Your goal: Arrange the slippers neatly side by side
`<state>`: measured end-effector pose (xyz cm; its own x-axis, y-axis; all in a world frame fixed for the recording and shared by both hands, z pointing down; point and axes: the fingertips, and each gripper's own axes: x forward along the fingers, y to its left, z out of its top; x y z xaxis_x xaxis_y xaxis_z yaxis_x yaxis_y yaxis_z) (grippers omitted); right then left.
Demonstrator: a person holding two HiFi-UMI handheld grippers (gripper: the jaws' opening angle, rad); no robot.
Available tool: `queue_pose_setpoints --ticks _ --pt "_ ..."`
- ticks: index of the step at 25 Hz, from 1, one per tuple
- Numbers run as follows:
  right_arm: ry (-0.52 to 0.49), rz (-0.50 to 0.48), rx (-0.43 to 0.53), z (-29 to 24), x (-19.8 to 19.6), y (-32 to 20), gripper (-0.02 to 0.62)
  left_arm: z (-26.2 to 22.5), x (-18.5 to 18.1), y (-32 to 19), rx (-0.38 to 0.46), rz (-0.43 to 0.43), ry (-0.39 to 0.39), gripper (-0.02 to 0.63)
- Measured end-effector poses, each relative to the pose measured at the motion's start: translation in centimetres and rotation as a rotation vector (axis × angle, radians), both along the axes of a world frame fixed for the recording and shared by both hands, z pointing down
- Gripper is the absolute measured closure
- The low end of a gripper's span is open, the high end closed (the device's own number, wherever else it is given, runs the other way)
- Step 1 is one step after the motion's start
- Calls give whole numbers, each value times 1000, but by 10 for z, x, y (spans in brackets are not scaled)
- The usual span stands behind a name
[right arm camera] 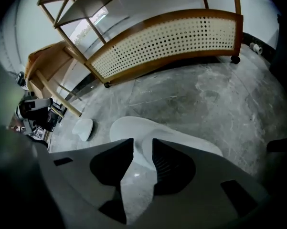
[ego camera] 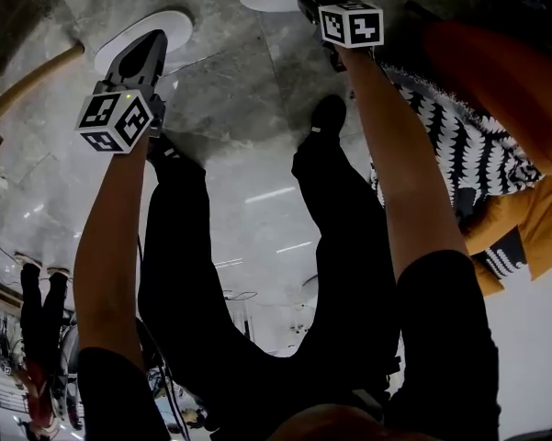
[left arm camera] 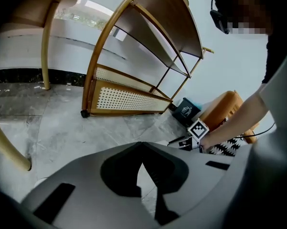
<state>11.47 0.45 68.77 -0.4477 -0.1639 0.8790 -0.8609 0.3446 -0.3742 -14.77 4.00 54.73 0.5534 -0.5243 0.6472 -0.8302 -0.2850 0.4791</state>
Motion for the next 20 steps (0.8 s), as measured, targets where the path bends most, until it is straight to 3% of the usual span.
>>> queue_pose_setpoints --ticks 4,7,14,20 --pt "-31 -11 -38 10 -2 4 460 7 14 0 6 54 -3 591" --pt "-42 -25 -31 8 -5 3 527 6 21 -1 20 80 -5 591" --pt "-45 6 -34 -6 -6 5 554 -6 21 4 26 60 7 591" --pt "-100 172 -33 -27 1 3 558 -18 23 15 8 53 27 591"
